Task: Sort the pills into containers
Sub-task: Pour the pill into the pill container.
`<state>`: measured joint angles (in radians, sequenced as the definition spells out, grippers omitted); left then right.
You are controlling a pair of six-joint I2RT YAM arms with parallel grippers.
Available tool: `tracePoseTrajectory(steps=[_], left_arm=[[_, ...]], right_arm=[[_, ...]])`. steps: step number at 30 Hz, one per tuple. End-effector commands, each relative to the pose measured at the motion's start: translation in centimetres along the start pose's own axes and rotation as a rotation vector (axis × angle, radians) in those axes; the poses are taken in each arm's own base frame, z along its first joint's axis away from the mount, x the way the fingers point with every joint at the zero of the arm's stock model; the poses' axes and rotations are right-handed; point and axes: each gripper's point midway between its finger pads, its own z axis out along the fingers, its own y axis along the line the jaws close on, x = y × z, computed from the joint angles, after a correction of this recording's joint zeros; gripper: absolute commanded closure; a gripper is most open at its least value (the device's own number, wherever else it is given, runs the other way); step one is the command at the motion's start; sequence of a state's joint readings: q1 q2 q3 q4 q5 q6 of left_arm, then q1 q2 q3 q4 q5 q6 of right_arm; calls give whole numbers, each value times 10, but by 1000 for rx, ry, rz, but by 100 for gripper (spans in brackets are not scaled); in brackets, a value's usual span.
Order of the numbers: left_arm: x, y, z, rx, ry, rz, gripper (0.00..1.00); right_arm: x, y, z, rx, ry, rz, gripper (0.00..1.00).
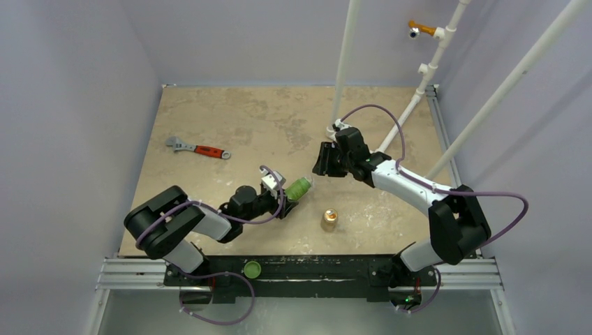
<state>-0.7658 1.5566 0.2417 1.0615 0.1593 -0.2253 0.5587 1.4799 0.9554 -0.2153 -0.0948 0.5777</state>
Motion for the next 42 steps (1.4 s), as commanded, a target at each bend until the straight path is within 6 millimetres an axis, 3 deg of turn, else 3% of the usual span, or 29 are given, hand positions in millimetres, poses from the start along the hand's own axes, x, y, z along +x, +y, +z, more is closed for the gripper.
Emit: tracePoseTrajectory(steps=[1,42], left_arm=[[-26,0,5,-2,-62,6,100],[-24,-1,12,-13,117,-22,100]], right_arm=[[-12,3,-5,-9,-57,-21,58],[-13,2,-11,-8,-72,-20,59]])
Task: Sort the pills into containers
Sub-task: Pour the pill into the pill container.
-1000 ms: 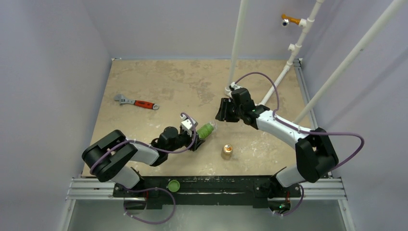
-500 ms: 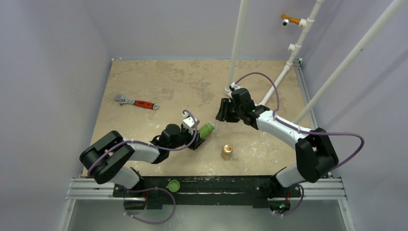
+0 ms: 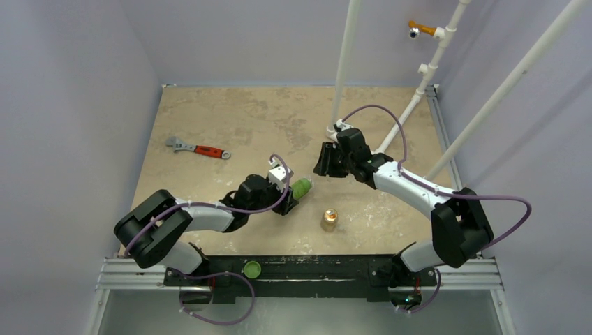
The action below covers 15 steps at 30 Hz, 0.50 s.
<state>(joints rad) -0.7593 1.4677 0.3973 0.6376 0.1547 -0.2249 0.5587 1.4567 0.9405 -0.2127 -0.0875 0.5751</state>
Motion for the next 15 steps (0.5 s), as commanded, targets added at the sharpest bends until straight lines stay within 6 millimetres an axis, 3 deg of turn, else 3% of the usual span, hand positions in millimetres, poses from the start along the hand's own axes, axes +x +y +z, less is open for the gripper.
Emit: tracePoseTrajectory(steps=[1,15], left_arm=[[-27,-7,1,29,-51,8,100],[-31,-7,-2,20,-21,8,100]], right_arm=[[-13,3,-7,-8,-59,-16,59],[-10,2,-5,-12,-53,-14,59]])
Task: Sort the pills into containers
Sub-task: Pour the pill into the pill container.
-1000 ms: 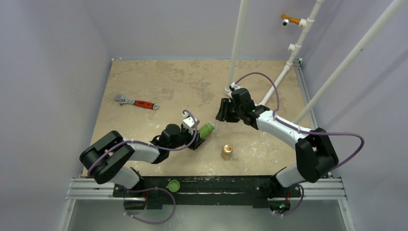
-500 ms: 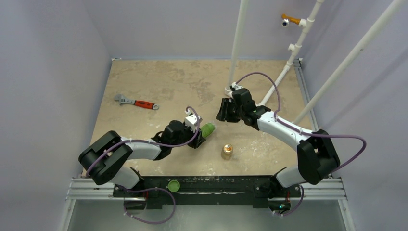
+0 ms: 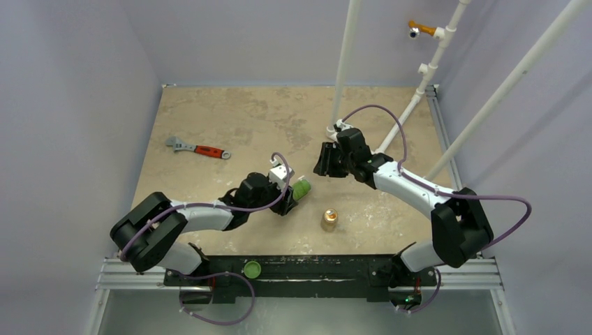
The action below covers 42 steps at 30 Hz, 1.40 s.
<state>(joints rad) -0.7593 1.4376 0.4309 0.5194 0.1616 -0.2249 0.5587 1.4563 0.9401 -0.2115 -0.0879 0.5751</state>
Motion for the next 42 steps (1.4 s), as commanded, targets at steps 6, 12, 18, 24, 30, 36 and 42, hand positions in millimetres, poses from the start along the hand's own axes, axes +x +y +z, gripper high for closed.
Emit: tracePoseTrajectory(steps=[6,12,18,24,30,36,42], left_arm=[[-39,-7,-2,21,-75,20,100],[-40,-8,-2,24,-66,19,100],[-39,-8,-2,25,-46,13,100],[-42,-9,-3,25,-34,6,100],[-42,-7,-3,21,-6,-9,100],[-45,-6,-3,28,2,-41,100],[-46,-8,-2,47,25,-64,100]], right_arm=[[-10,2,-5,-11,-51,-14,59],[-9,2,-4,-12,-49,-13,59],[-10,2,-5,-14,-51,-13,59],[-9,2,-5,-13,-50,-13,59],[-8,2,-6,-15,-51,-13,59],[-8,2,-5,-16,-51,-14,59],[-9,2,-7,-18,-54,-14,59]])
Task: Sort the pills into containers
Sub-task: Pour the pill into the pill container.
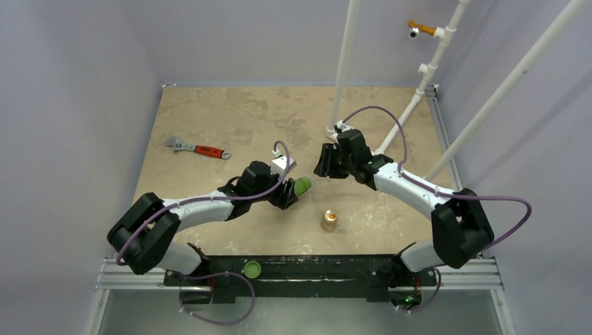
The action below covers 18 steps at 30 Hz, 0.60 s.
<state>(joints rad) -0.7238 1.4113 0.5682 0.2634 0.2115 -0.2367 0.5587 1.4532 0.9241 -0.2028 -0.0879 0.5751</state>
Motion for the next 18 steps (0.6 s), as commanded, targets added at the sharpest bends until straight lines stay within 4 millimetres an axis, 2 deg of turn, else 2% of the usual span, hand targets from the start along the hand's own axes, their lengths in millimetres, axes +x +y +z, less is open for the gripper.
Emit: tracePoseTrajectory(steps=[1,18], left_arm=[[-30,-11,-1,49,-57,-19,100],[-27,-11,2,71,31,-91,100]], right_arm=[[-12,4,-8,-19,-57,-14,59],[-10,6,-9,-32,-57,-13,59]])
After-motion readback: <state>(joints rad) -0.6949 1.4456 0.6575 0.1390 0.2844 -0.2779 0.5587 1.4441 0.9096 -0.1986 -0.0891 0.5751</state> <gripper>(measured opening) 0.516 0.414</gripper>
